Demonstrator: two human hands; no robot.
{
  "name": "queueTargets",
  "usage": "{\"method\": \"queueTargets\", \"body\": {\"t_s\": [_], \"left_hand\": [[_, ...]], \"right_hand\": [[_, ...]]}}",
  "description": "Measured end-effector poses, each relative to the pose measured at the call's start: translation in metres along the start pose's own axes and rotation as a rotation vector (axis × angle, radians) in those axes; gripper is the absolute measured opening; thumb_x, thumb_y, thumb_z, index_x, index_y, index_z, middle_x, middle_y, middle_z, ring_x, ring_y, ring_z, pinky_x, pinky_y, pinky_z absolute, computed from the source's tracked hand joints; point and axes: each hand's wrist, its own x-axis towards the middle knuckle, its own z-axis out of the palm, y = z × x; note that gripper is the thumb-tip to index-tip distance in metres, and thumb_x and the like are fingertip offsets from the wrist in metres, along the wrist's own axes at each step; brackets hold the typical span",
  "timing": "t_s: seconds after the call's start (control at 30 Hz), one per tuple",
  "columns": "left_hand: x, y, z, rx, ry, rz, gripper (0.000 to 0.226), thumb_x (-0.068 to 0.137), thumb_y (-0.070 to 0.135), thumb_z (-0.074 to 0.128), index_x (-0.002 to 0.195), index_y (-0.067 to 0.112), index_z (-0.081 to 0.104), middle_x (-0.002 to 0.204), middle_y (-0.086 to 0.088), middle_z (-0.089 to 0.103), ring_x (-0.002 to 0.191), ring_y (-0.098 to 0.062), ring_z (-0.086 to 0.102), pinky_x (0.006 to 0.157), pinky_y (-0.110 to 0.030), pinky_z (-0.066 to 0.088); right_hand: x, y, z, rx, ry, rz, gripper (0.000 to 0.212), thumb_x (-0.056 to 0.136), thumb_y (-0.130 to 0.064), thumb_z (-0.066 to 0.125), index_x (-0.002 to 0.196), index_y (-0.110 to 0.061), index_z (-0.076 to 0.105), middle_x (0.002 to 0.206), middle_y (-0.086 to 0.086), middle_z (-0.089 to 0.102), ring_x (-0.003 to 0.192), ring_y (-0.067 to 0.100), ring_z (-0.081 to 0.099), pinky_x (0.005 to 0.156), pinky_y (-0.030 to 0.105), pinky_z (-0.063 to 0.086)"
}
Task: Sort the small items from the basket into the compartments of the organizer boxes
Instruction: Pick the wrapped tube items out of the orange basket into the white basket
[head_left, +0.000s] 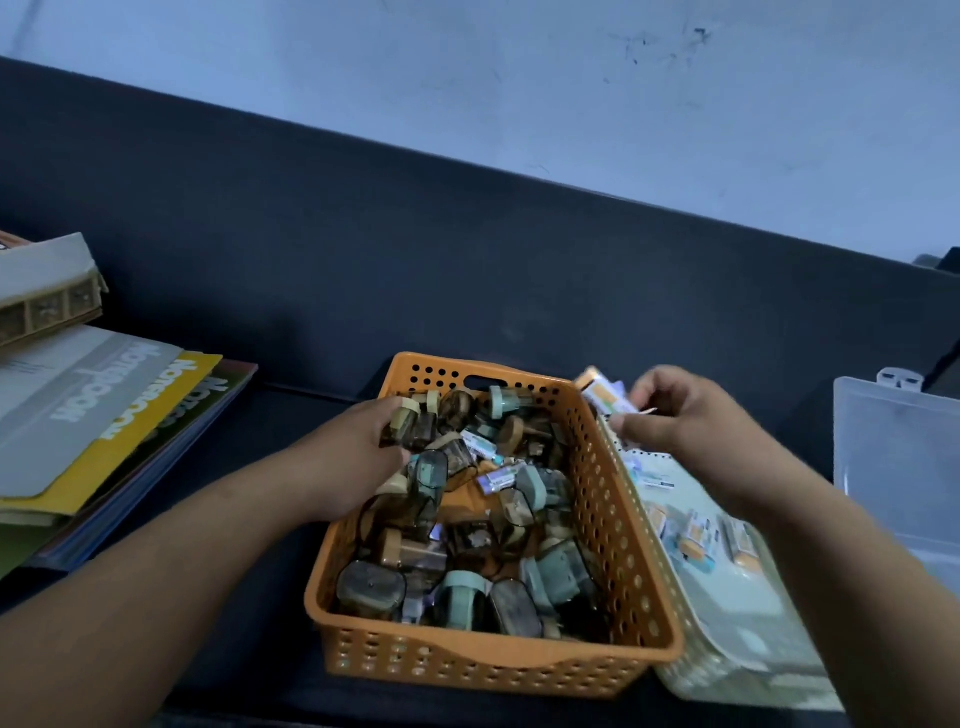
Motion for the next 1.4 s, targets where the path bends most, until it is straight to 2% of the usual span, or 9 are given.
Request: {"method": "queueTargets", "body": {"t_s": [0.13,0.23,0.3,0.4,0.6,0.87,1.1,1.27,1.4], "left_hand": [[0.000,0.002,0.000,0.006,0.002,0.009,0.059,0.095,0.023,0.052,0.148,0.029,0.028,0.142,0.008,0.042,0.122,-0.013,0.046,0.100,-0.030,0.039],[0.000,0.002,0.001,0.012,0.006,0.010,0.060,0.095,0.023,0.053,0.148,0.029,0.027,0.142,0.006,0.043,0.123,-0.014,0.046,0.103,-0.033,0.039],[0.000,0.002,0.001,0.020,0.006,0.010,0.061,0.095,0.023,0.053,0.149,0.029,0.026,0.144,0.004,0.042,0.125,-0.015,0.045,0.105,-0.033,0.038],[0.000,0.001,0.000,0.009,0.010,0.007,0.062,0.095,0.022,0.054,0.150,0.029,0.025,0.146,0.003,0.040,0.126,-0.016,0.044,0.106,-0.034,0.038],[0.000,0.002,0.002,-0.018,0.018,0.007,0.063,0.097,0.022,0.051,0.151,0.029,0.019,0.152,0.004,0.030,0.132,-0.015,0.037,0.104,-0.028,0.034],[0.001,-0.001,0.003,-0.009,0.018,0.014,0.066,0.098,0.024,0.049,0.153,0.025,0.013,0.158,0.004,0.018,0.144,-0.015,0.020,0.116,-0.032,0.022],[0.000,-0.002,0.004,0.009,0.005,0.023,0.067,0.098,0.027,0.049,0.153,0.026,0.012,0.159,0.006,0.015,0.145,-0.013,0.016,0.117,-0.032,0.018],[-0.001,-0.002,0.004,0.020,0.014,0.020,0.067,0.098,0.027,0.048,0.153,0.026,0.011,0.159,0.006,0.013,0.145,-0.013,0.014,0.118,-0.032,0.016],[0.000,-0.001,0.004,0.014,0.008,0.009,0.067,0.098,0.027,0.049,0.153,0.027,0.011,0.159,0.007,0.013,0.145,-0.013,0.014,0.118,-0.033,0.018]], "right_hand": [[-0.002,0.027,-0.027,-0.416,0.198,0.188,0.025,0.082,-0.029,0.075,0.096,-0.013,0.061,0.092,0.001,0.068,0.081,0.020,0.059,0.065,0.031,0.042],[-0.004,0.020,-0.018,-0.521,0.202,0.118,0.032,0.085,-0.032,0.072,0.113,-0.023,0.059,0.112,-0.006,0.059,0.098,0.013,0.057,0.059,0.021,0.045],[-0.002,0.003,0.002,-0.435,0.102,-0.011,0.023,0.086,-0.028,0.071,0.107,-0.028,0.062,0.107,-0.010,0.061,0.098,0.008,0.058,0.057,0.015,0.046],[0.010,-0.014,0.038,-0.500,-0.190,-0.120,0.017,0.088,-0.025,0.068,0.105,-0.026,0.067,0.103,-0.011,0.066,0.096,0.007,0.062,0.082,0.023,0.049],[0.048,-0.012,0.080,-0.934,-0.376,-0.131,0.053,0.091,-0.029,0.063,0.141,-0.024,0.047,0.143,0.001,0.045,0.133,0.024,0.040,0.108,0.036,0.037],[0.052,-0.011,0.078,-1.087,-0.459,-0.044,0.028,0.087,-0.026,0.064,0.114,-0.021,0.058,0.114,0.001,0.058,0.106,0.021,0.053,0.080,0.028,0.043],[0.041,-0.044,0.057,-0.447,-0.749,0.043,0.016,0.090,-0.027,0.065,0.101,-0.016,0.070,0.085,-0.008,0.069,0.081,0.007,0.063,0.082,0.025,0.051],[0.056,-0.020,0.068,-0.493,-0.459,0.025,0.011,0.092,-0.022,0.061,0.087,-0.019,0.070,0.088,0.003,0.072,0.081,0.015,0.067,0.090,0.039,0.055],[0.060,-0.008,0.084,-0.854,-0.471,-0.008,0.032,0.089,-0.019,0.065,0.120,-0.026,0.064,0.118,-0.008,0.061,0.110,0.015,0.058,0.097,0.030,0.047]]}}
